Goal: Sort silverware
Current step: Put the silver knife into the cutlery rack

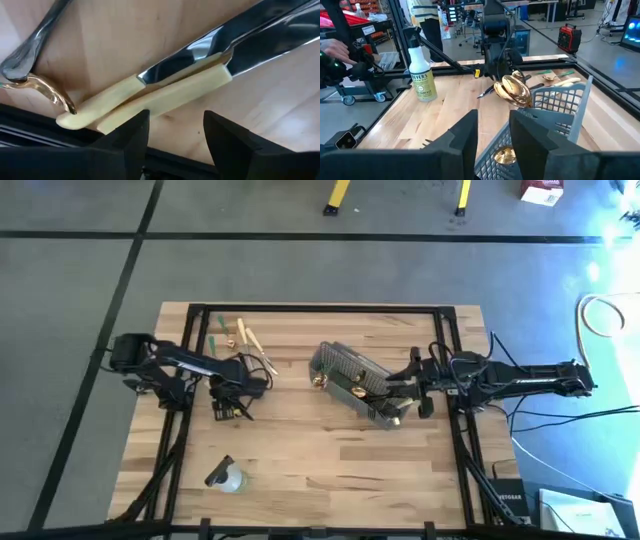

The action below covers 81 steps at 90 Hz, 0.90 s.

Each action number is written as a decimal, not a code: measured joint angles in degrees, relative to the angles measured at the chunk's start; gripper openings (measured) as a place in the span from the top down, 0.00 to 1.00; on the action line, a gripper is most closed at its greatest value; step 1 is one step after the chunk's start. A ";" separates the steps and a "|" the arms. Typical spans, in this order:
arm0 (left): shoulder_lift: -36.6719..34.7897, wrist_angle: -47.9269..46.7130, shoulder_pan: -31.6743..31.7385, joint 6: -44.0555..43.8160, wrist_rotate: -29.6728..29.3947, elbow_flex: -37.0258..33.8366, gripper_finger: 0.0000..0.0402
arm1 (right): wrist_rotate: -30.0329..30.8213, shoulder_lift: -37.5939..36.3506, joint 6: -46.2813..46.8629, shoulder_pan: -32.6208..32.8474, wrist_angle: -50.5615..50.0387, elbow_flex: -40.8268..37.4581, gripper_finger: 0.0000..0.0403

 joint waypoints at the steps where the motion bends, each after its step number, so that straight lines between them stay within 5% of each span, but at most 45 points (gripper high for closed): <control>1: 0.14 -0.03 0.00 0.06 -0.03 0.10 0.57 | 0.00 0.00 -0.02 0.00 -0.05 0.00 0.77; 81: 0.53 1.85 -5.50 10.53 3.07 8.37 0.57 | -2.99 -0.02 -1.11 -0.02 -2.67 0.00 0.77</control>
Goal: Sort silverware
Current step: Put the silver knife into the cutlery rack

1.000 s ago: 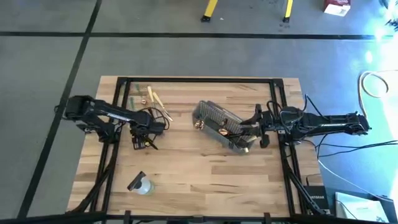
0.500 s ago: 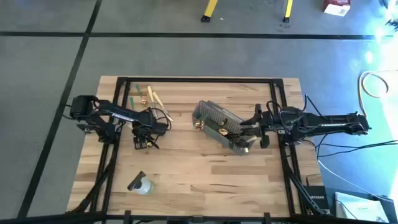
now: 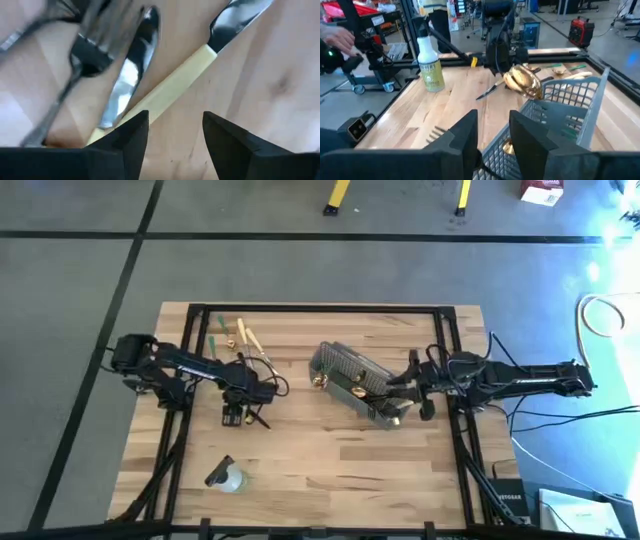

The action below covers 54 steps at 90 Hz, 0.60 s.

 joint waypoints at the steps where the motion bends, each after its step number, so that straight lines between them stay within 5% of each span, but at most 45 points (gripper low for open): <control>1: 0.00 -0.10 -0.13 0.26 -0.17 0.21 0.57 | 0.00 0.00 -0.04 0.00 -0.11 0.00 0.77; 54: 7.78 3.65 -0.44 14.30 -4.17 1.63 0.57 | 0.00 0.00 -0.43 0.00 -0.52 0.00 0.77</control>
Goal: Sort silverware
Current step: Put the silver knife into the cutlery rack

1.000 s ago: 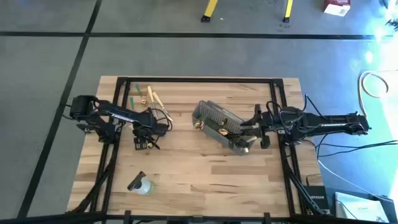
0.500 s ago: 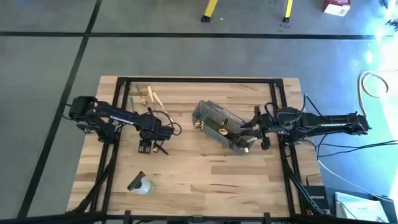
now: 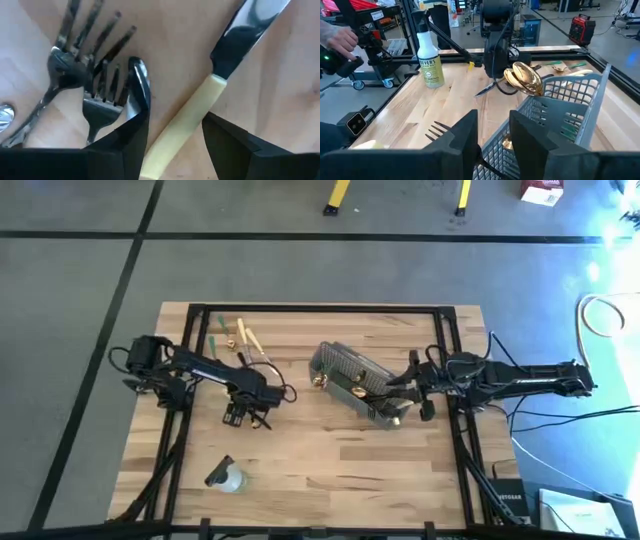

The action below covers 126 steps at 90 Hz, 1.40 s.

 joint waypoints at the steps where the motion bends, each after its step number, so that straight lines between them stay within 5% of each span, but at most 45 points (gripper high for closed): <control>1: 0.20 -0.05 -0.02 0.12 -0.06 0.00 0.57 | 0.00 0.00 0.00 0.00 -0.03 0.00 0.77; 18: 1.35 -0.48 -1.03 0.82 -0.87 0.00 0.60 | 0.00 0.01 0.00 0.00 -0.13 0.00 0.77; 54: 1.42 0.32 -3.43 0.87 -0.45 -0.26 0.86 | 0.00 0.00 0.13 0.00 -0.10 0.00 0.77; 126: 1.83 -1.16 -8.72 -16.58 -1.65 5.64 0.88 | 0.00 -0.19 5.36 0.02 4.75 -0.01 0.77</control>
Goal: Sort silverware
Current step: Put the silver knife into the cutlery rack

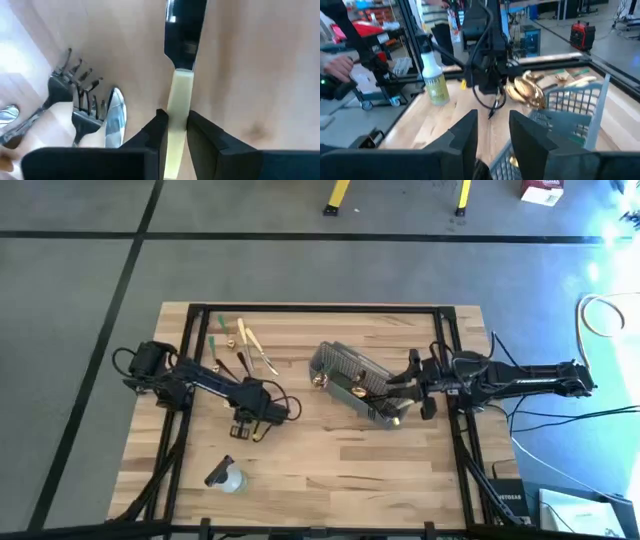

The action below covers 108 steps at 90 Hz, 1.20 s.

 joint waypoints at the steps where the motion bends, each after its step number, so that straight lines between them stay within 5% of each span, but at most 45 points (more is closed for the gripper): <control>1: 0.00 -0.15 -0.11 -0.29 -0.04 0.31 0.88 | 0.00 0.01 0.20 0.00 0.14 0.01 0.77; 55: -0.17 -2.46 -5.27 -4.56 -3.45 22.26 0.88 | -7.43 0.08 3.40 0.02 -0.01 8.83 0.77; 74: -0.22 -2.79 -6.23 9.24 -11.76 32.39 0.88 | -6.06 3.36 17.65 0.00 3.28 11.32 0.77; 87: -0.26 -2.27 -6.18 20.51 -19.86 38.61 0.88 | -10.55 10.33 20.91 -0.02 4.55 15.13 0.76; 108: -0.31 6.46 -8.32 53.79 -37.50 43.69 0.88 | -10.45 27.60 23.46 -0.96 4.06 25.98 0.77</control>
